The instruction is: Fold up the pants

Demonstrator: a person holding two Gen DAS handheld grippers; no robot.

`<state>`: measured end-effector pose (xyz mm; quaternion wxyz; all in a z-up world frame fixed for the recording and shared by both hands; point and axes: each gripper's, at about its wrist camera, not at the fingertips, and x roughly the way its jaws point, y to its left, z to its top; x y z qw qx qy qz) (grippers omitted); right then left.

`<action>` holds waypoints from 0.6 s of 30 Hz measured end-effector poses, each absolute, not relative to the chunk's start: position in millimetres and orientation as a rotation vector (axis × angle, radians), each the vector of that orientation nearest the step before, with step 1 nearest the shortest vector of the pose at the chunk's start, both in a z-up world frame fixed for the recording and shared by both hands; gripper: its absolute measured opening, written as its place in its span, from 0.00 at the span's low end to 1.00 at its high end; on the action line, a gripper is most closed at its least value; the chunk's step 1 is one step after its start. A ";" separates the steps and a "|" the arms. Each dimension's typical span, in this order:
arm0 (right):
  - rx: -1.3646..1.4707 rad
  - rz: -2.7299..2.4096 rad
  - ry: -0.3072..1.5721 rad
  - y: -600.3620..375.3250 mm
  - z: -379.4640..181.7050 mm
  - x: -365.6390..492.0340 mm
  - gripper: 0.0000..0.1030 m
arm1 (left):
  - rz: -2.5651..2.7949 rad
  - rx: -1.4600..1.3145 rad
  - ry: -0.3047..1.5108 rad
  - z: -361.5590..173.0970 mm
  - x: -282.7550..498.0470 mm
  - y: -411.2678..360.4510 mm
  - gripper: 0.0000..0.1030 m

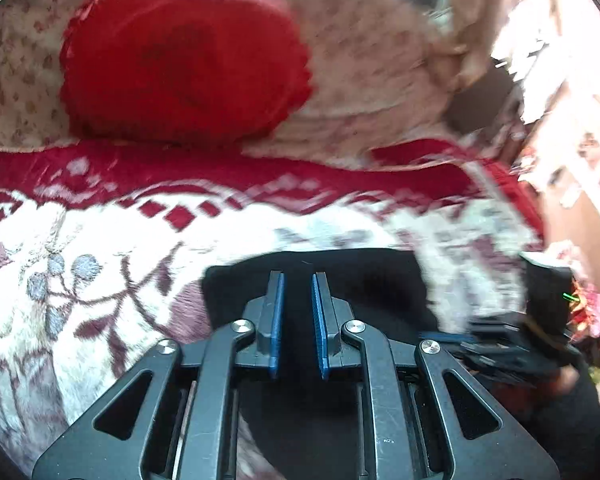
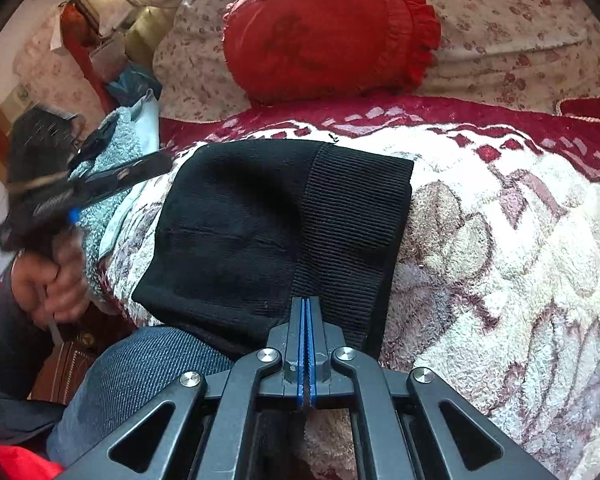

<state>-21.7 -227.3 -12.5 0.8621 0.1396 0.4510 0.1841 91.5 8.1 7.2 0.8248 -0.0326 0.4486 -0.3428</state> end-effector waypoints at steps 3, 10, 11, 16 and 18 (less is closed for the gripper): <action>0.283 0.382 0.939 -226.7 -13.1 -21.5 0.00 | -0.629 -0.055 1.030 -26.2 115.7 0.5 0.13; 0.290 0.382 0.943 -226.6 -14.5 -21.0 0.00 | -0.668 -0.173 0.956 7.8 101.3 19.1 0.12; 0.286 0.383 0.941 -226.3 -14.1 -21.4 0.00 | -0.683 -0.180 0.929 15.6 94.0 22.0 0.12; 0.290 0.391 0.936 -226.8 -10.7 -23.3 0.00 | -0.747 -0.072 0.979 0.6 56.8 6.5 0.12; 0.285 0.395 0.928 -227.9 -3.2 -23.4 0.01 | -0.725 -0.006 0.983 -19.8 50.3 -3.2 0.12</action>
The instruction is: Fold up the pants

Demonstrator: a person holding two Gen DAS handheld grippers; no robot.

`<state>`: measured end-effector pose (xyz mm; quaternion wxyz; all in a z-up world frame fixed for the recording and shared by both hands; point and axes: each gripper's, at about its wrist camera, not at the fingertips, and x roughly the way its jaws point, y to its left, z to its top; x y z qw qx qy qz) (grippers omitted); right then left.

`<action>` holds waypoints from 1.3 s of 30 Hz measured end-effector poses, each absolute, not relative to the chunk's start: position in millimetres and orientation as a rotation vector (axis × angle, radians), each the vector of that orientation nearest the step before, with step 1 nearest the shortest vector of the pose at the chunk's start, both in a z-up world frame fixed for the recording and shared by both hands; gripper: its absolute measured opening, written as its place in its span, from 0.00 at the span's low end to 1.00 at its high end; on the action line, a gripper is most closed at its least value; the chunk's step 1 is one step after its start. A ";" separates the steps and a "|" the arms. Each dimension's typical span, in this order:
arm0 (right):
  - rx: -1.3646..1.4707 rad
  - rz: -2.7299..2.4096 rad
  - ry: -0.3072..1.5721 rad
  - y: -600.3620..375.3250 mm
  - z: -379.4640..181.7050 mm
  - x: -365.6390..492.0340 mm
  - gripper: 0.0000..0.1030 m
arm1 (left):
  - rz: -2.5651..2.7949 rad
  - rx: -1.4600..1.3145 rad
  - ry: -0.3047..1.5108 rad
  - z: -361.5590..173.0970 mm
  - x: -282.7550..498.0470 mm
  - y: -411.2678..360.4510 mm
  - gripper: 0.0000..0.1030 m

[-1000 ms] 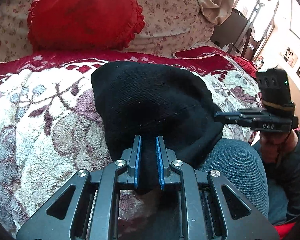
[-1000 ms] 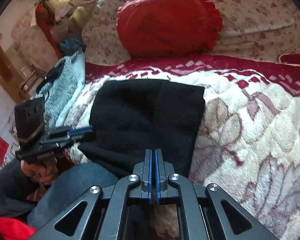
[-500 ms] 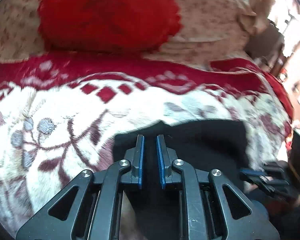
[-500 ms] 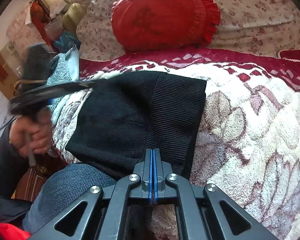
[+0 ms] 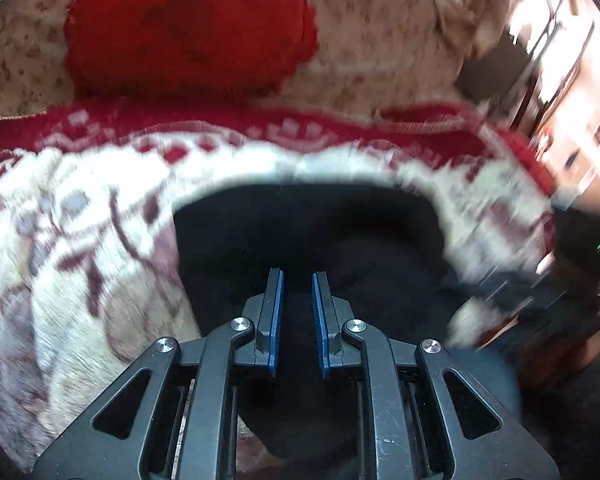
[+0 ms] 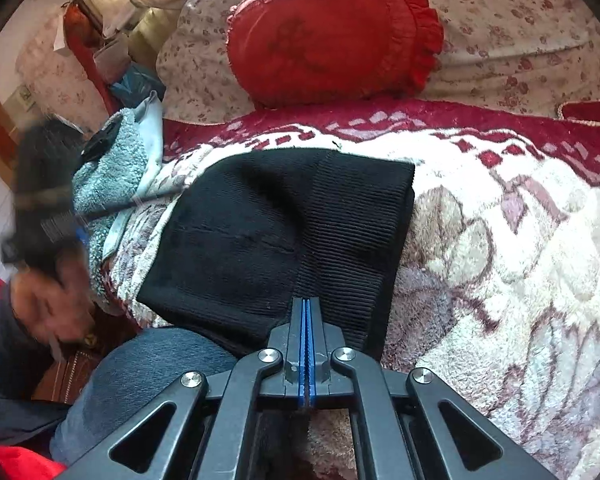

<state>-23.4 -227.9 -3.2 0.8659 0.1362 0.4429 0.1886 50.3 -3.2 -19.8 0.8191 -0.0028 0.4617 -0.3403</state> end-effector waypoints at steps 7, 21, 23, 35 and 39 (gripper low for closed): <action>0.237 0.431 0.739 -204.7 44.3 8.7 0.02 | -0.714 -0.004 0.966 -18.7 54.0 -6.2 0.12; 0.381 0.265 0.866 -257.7 -11.8 24.1 0.03 | -0.673 -0.229 0.968 -11.5 60.6 60.7 0.13; 0.444 0.270 0.830 -266.9 -4.3 19.0 0.04 | -0.669 -0.297 1.004 -24.4 63.7 68.6 0.13; 0.776 0.342 0.858 -289.7 -44.6 -14.9 0.40 | -0.787 -0.586 1.110 -56.0 67.8 74.1 0.54; 0.892 0.400 0.832 -292.7 -56.2 -11.3 0.33 | -0.778 -0.555 1.109 -49.5 66.6 70.6 0.34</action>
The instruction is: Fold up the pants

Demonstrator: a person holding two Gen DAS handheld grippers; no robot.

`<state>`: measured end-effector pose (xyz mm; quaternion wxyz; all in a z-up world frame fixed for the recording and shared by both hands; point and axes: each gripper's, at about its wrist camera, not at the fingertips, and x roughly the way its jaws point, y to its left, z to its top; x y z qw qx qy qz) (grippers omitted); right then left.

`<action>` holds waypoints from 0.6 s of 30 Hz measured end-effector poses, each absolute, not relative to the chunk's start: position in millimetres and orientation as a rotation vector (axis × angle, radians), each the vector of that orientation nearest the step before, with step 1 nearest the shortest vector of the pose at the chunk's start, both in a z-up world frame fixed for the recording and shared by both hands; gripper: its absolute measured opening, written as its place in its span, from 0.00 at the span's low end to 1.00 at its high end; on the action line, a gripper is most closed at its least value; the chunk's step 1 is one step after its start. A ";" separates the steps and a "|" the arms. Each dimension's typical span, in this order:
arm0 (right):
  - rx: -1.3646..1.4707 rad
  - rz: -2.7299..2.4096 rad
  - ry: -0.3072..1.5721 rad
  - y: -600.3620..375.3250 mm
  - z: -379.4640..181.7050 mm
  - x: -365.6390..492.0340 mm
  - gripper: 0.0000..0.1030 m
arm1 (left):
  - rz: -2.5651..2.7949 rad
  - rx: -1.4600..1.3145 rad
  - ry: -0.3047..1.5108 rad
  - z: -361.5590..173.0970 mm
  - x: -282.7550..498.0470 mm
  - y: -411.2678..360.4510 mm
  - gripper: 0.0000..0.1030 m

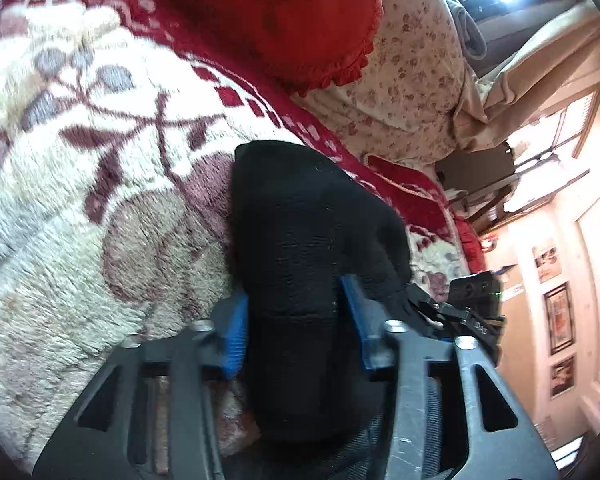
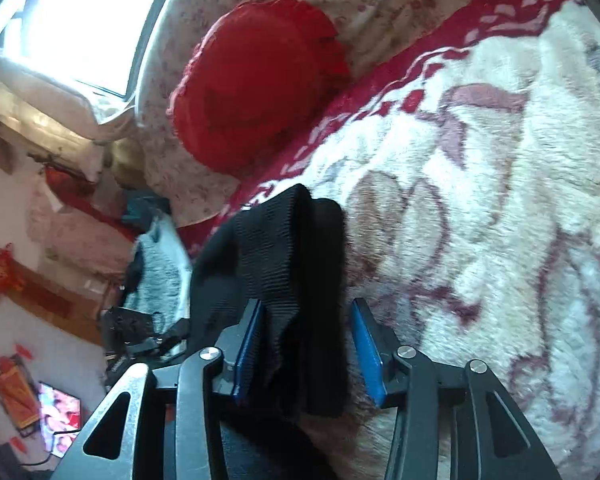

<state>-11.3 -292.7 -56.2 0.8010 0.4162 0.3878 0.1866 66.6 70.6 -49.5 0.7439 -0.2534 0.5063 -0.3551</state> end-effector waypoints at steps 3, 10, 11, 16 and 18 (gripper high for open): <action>0.822 0.455 0.840 -283.5 -46.6 -9.1 0.27 | -0.782 -0.503 1.078 -34.8 66.6 66.5 0.29; 0.840 0.424 0.676 -306.1 -17.2 12.7 0.26 | -0.812 -0.398 1.008 -8.0 117.6 34.4 0.30; 0.853 0.402 0.674 -311.2 -18.8 20.3 0.26 | -0.793 -0.377 1.024 -13.4 128.8 29.0 0.31; 0.924 0.315 0.780 -310.5 -47.0 41.9 0.29 | -0.717 -0.285 1.074 -24.2 140.2 22.8 0.36; 0.879 0.280 0.751 -311.3 -34.4 33.7 0.29 | -0.692 -0.252 1.025 -11.3 131.4 28.6 0.35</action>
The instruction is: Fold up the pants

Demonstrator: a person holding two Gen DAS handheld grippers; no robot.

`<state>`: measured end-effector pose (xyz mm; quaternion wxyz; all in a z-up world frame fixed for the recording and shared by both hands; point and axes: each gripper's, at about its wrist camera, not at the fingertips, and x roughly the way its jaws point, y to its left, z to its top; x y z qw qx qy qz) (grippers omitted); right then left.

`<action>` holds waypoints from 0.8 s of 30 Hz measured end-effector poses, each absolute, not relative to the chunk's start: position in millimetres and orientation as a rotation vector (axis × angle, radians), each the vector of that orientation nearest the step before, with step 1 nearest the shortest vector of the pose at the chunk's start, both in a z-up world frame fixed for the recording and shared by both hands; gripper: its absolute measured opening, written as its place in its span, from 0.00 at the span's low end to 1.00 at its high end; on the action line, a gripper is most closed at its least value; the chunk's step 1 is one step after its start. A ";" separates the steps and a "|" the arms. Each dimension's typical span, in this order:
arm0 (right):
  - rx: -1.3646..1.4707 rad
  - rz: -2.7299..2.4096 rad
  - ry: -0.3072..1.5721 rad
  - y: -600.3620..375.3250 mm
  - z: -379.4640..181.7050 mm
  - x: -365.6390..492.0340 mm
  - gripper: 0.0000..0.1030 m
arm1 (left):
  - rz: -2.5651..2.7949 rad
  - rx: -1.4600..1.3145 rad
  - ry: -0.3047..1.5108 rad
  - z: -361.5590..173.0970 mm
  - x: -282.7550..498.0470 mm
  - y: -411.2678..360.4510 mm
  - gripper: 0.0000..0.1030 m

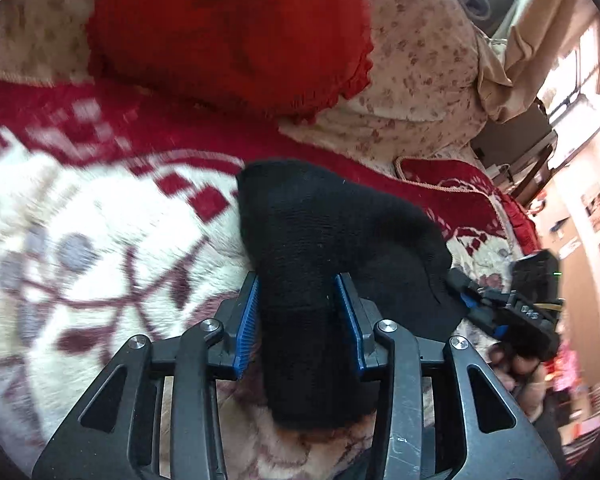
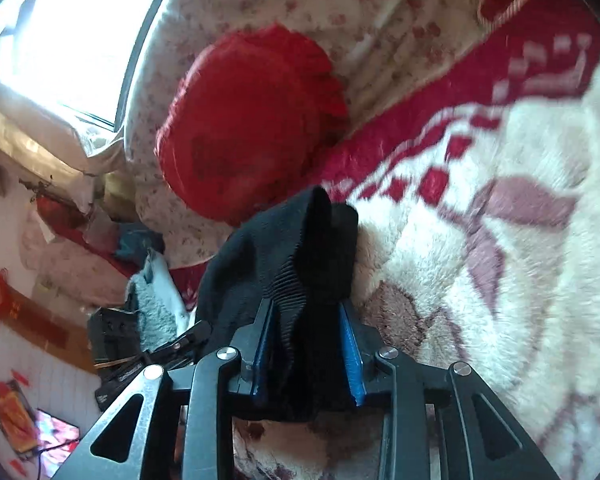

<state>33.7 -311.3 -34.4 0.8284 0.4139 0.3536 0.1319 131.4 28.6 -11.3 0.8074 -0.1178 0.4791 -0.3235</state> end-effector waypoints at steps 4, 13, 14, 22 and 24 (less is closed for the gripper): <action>0.595 0.198 0.589 -297.3 17.7 3.7 0.29 | -0.733 -0.214 0.810 20.6 84.6 40.1 0.35; 0.052 0.137 0.777 -218.1 4.0 12.3 0.25 | -0.746 0.033 0.874 -27.7 60.2 -21.7 0.31; 0.065 0.125 0.829 -225.7 -10.8 17.4 0.25 | -0.736 0.048 0.874 -27.7 60.2 -25.1 0.31; 0.065 0.130 0.791 -227.9 -9.5 17.2 0.27 | -0.660 0.139 0.893 -28.3 52.6 -44.7 0.31; 0.054 0.125 0.784 -224.5 -9.5 16.4 0.27 | -0.638 0.156 0.893 -27.4 51.0 -45.5 0.31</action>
